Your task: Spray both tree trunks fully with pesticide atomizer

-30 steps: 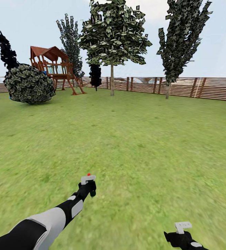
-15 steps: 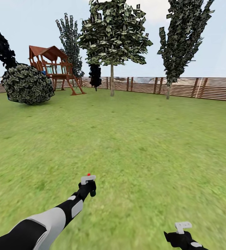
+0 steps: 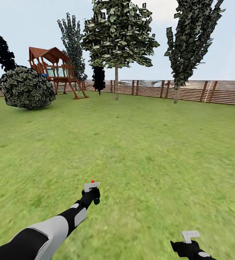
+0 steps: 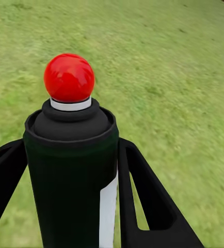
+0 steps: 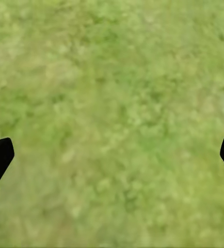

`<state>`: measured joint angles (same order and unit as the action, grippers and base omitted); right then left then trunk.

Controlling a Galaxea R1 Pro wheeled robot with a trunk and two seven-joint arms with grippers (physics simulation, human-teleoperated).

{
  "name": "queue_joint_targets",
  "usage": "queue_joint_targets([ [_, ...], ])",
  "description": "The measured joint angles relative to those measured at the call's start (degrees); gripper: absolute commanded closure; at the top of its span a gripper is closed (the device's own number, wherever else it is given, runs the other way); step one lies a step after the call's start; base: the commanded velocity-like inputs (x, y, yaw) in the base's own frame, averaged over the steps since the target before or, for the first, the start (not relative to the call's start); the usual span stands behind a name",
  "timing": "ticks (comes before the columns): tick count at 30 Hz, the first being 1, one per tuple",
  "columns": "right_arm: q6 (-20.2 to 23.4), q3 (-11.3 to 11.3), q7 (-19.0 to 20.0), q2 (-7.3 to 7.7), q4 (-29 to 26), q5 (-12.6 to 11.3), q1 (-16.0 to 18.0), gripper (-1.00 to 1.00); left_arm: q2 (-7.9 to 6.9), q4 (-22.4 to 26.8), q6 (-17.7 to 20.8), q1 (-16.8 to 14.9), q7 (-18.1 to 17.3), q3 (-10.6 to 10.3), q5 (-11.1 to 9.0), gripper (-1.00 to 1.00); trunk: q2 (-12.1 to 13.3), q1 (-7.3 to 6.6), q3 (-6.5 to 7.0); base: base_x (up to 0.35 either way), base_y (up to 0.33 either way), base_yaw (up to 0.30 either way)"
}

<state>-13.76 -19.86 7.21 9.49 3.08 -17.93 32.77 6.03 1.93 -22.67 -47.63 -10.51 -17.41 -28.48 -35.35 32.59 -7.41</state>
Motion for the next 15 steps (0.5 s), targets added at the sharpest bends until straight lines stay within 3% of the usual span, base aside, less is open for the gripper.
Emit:
queue_joint_targets([
  [15,-0.02,0.0,0.0,0.0,0.0,0.0,-0.08,-1.0,0.03,-0.01,0.0,0.0,0.02,0.0,0.0,1.0,0.0,0.0,0.0,0.35,0.0,0.0],
])
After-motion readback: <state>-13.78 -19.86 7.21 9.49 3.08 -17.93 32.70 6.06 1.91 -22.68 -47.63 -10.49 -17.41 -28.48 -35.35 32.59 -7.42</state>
